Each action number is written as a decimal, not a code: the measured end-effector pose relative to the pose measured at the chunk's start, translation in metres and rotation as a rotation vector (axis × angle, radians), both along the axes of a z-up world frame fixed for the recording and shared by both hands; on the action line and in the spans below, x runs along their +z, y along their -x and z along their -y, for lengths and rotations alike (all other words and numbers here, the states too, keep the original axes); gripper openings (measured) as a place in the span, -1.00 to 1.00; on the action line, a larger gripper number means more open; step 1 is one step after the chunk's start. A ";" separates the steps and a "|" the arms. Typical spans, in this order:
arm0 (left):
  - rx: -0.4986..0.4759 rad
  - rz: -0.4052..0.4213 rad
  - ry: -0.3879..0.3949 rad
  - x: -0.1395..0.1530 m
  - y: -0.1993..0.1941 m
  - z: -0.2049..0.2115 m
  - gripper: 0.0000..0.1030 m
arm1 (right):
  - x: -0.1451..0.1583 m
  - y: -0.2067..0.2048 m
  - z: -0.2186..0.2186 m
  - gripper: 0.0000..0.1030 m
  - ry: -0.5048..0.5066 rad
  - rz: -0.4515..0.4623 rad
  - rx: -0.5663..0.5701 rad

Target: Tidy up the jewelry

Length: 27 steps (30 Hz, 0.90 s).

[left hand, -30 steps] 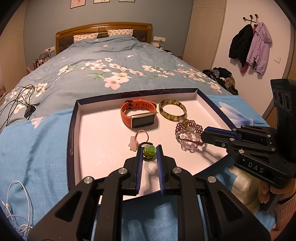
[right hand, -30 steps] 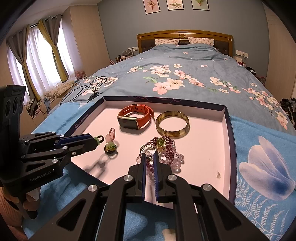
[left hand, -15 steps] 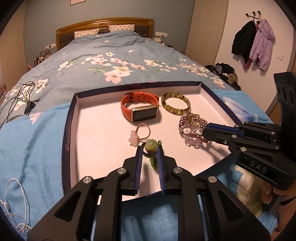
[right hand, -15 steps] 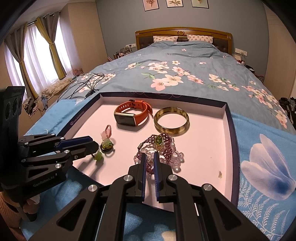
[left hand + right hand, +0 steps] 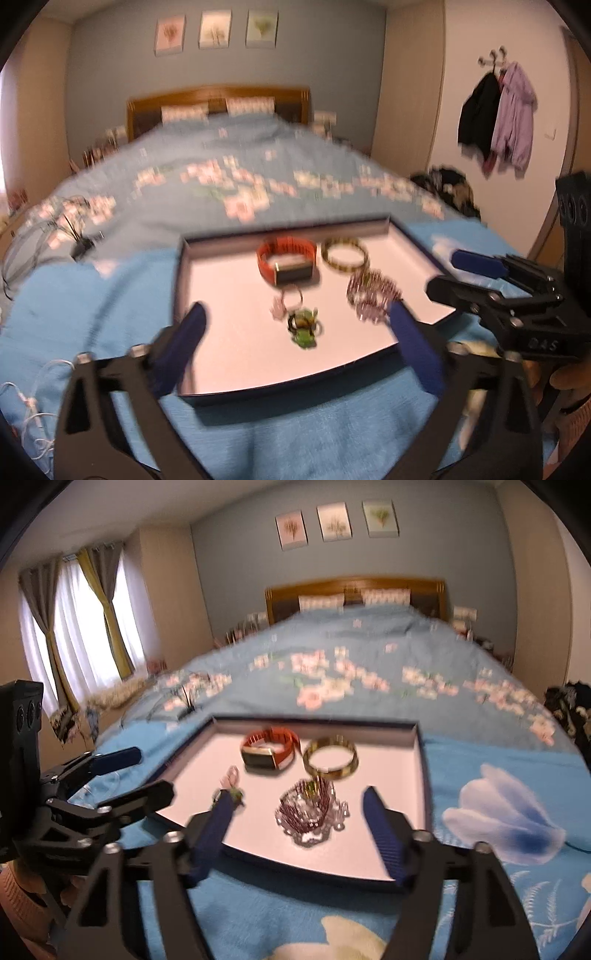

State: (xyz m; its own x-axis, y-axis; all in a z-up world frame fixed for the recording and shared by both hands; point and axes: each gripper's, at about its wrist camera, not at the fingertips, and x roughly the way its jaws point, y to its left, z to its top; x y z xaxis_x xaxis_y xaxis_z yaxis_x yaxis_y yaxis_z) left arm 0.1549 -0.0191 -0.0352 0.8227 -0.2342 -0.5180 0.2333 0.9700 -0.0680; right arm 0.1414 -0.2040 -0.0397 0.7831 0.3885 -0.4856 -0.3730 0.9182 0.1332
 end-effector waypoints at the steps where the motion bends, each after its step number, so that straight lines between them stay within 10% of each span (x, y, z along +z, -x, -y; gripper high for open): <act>1: 0.008 0.029 0.008 0.006 0.008 -0.003 0.91 | 0.005 0.011 0.002 0.90 0.000 0.044 -0.013; 17: 0.175 0.316 0.034 0.040 0.126 -0.019 0.91 | 0.023 0.099 0.014 0.88 -0.036 0.249 -0.085; 27: 0.194 0.316 0.030 0.044 0.140 -0.017 0.91 | 0.024 0.101 0.017 0.88 -0.031 0.245 -0.116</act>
